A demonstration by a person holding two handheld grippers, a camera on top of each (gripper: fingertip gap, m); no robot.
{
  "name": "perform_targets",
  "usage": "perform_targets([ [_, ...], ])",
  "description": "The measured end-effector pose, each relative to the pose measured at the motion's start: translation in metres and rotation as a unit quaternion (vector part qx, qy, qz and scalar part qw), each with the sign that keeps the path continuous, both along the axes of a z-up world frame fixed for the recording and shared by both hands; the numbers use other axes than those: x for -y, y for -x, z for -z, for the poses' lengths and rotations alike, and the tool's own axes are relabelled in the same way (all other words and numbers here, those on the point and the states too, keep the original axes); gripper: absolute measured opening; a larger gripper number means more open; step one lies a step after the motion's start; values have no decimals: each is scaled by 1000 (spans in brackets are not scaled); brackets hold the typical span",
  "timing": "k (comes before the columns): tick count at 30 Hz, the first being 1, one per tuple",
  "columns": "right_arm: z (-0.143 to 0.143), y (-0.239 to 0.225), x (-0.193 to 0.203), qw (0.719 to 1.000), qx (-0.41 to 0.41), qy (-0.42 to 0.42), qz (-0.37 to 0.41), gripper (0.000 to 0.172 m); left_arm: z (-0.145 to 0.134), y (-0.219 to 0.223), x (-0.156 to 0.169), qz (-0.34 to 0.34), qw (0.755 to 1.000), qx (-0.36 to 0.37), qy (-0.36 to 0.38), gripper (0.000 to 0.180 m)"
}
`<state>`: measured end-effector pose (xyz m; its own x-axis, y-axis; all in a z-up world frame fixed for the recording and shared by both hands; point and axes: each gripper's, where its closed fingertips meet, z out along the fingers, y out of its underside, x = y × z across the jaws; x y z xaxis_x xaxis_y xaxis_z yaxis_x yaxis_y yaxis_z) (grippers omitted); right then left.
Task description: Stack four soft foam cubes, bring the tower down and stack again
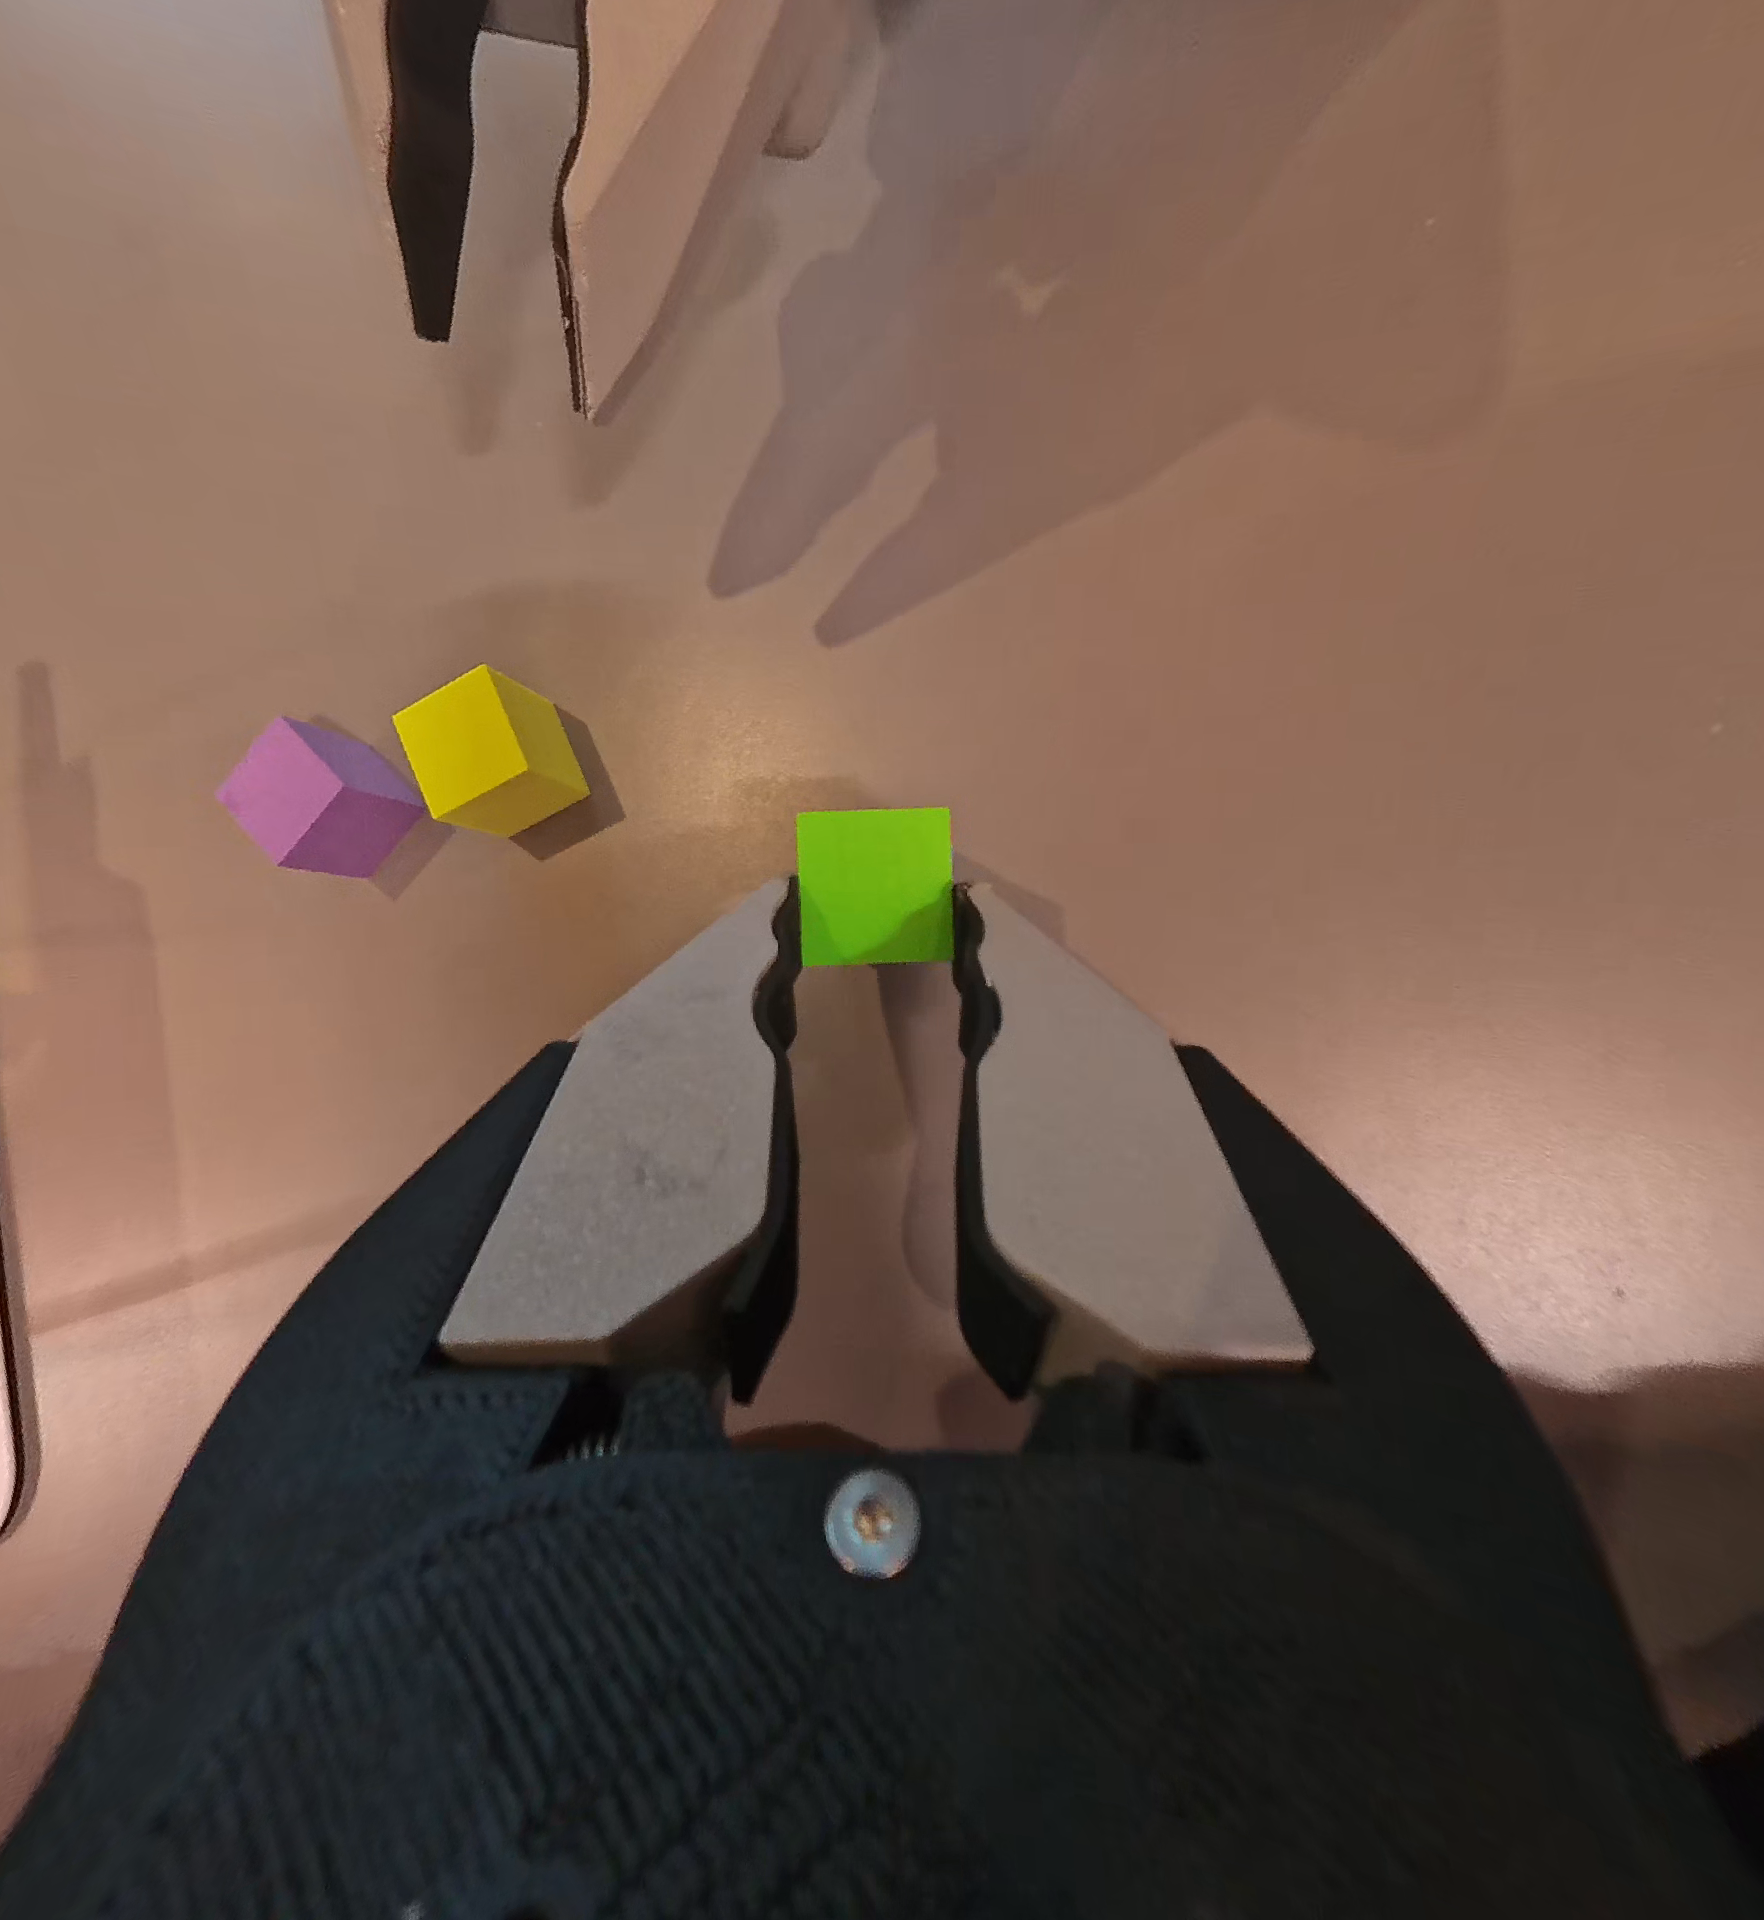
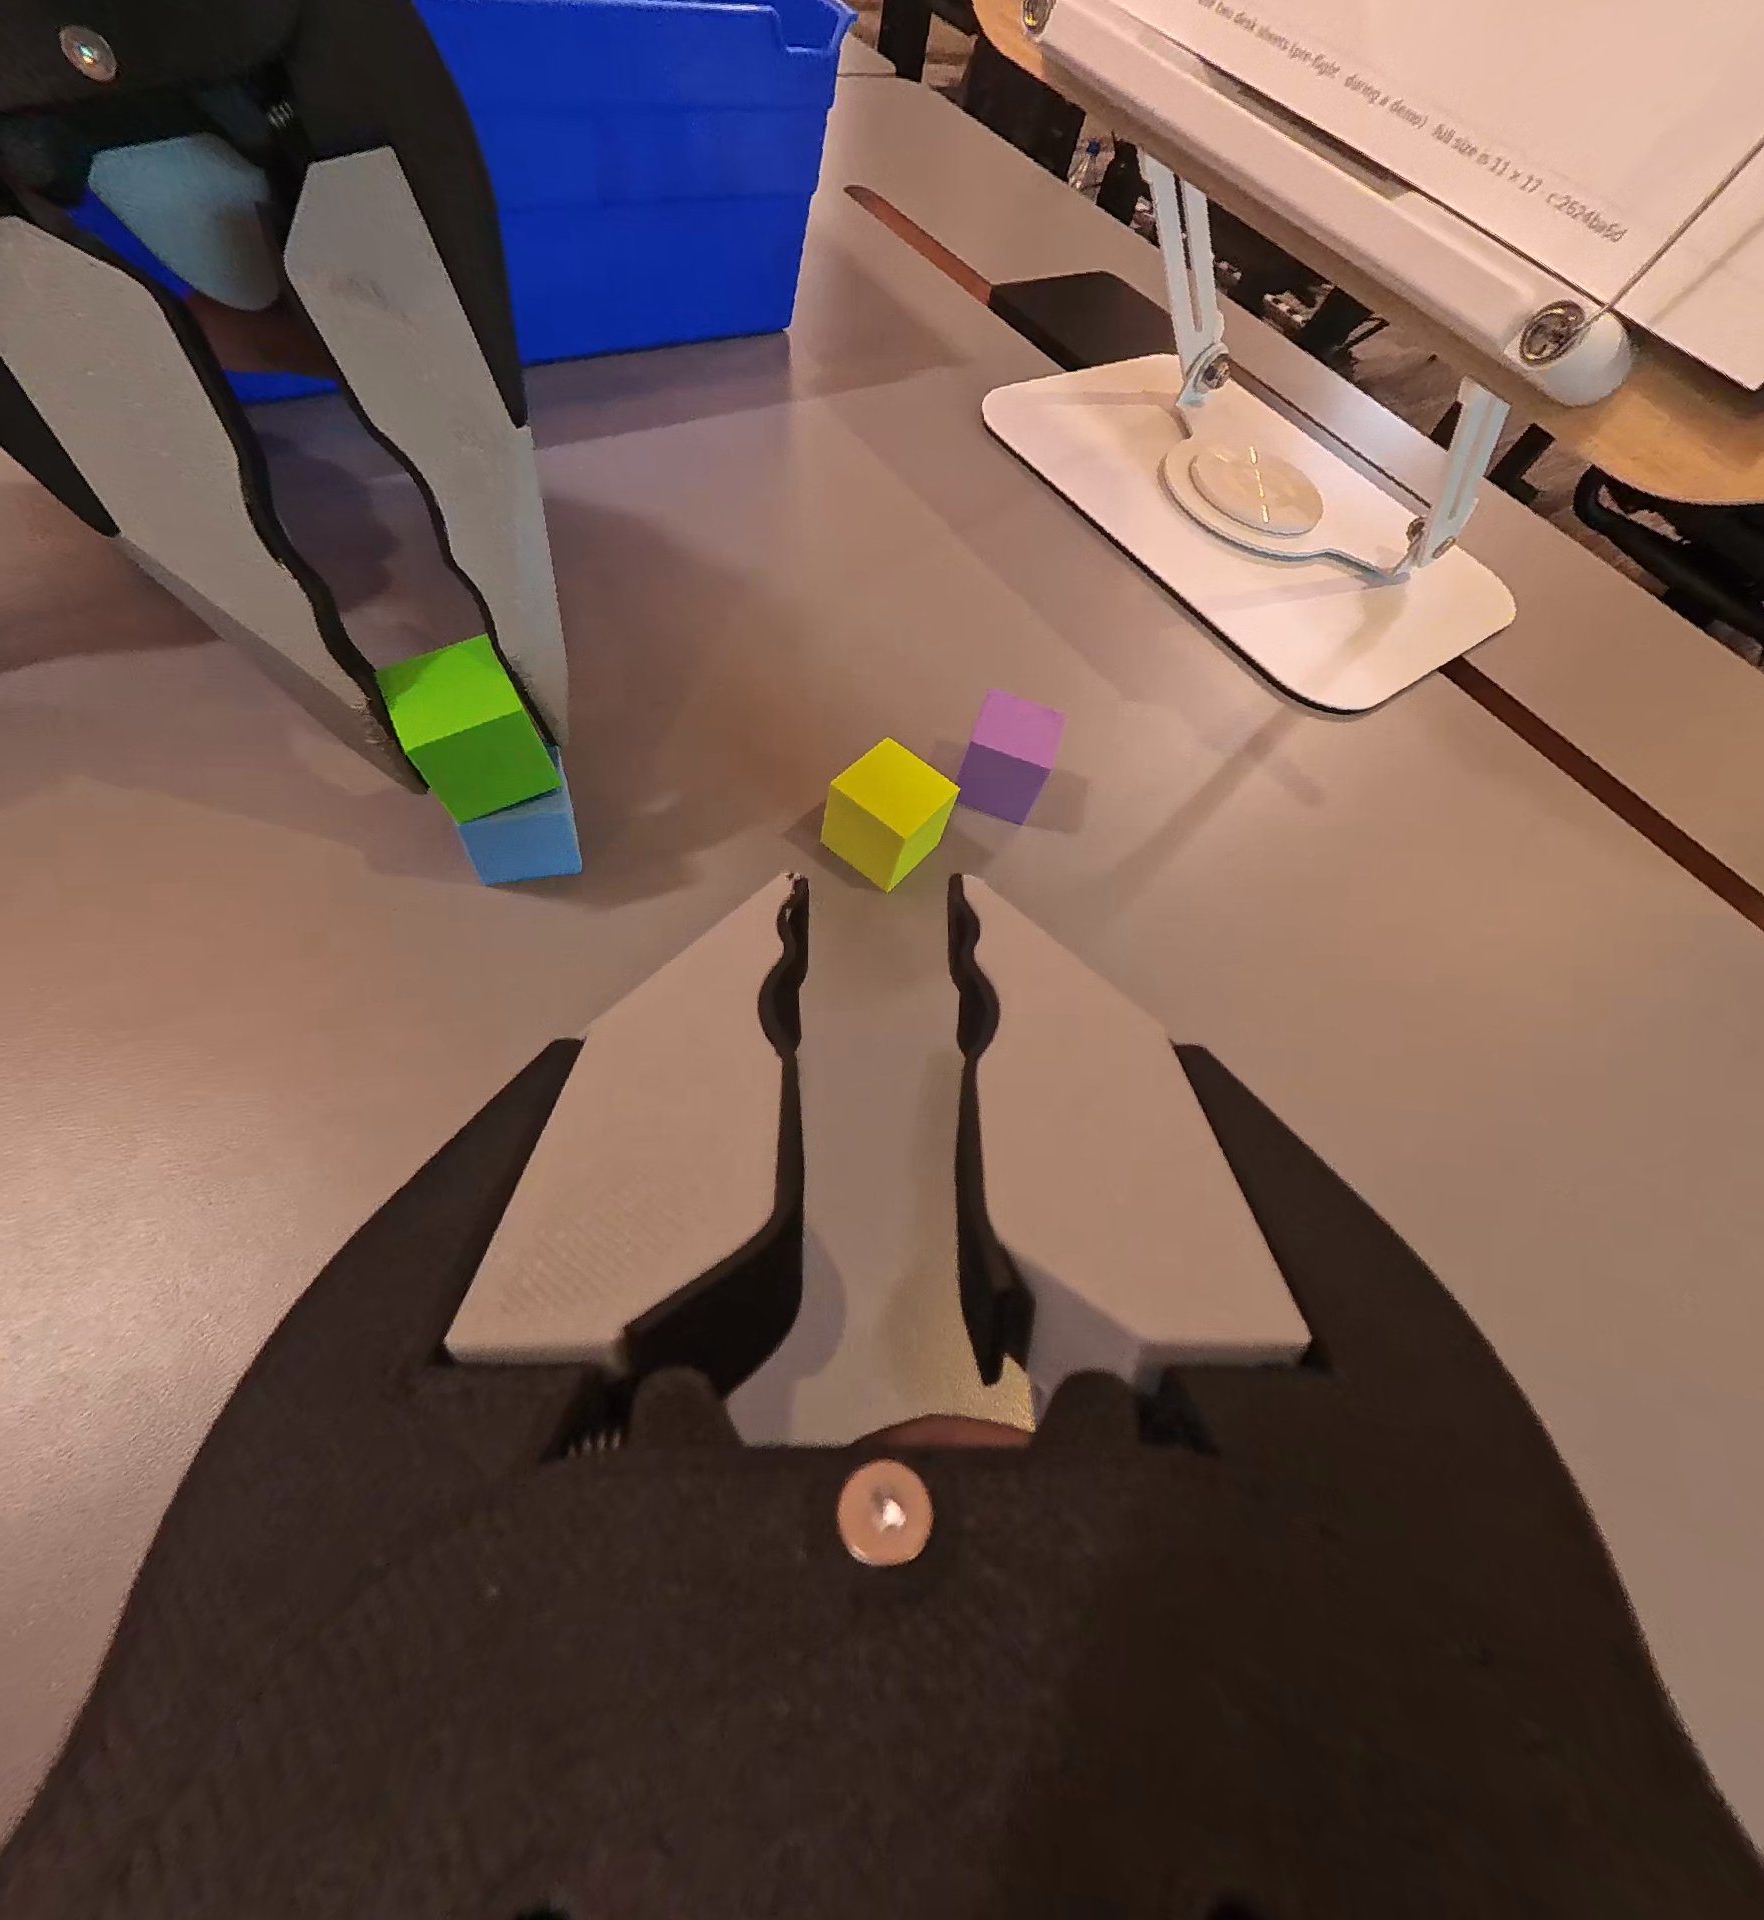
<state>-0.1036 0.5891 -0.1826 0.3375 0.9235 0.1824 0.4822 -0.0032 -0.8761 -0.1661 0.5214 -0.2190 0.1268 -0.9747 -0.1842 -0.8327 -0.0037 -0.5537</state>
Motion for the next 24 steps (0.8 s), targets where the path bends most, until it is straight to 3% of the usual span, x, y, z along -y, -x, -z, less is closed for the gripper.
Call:
perform_targets([
  [7, -2, -5, -9, 1000, -5, -5, 26, 31, 0, 0, -2, -3, 1000, 1, -18, 26],
  [14, -1, -4, -8, 1000, -4, -1, 25, 32, -1, 0, -3, -7, 1000, 0, -23, 44],
  [24, -3, -4, -7, 1000, -8, -1, 24, 31, -8, 3, -6, -23, 999, 6, -34, 53],
])
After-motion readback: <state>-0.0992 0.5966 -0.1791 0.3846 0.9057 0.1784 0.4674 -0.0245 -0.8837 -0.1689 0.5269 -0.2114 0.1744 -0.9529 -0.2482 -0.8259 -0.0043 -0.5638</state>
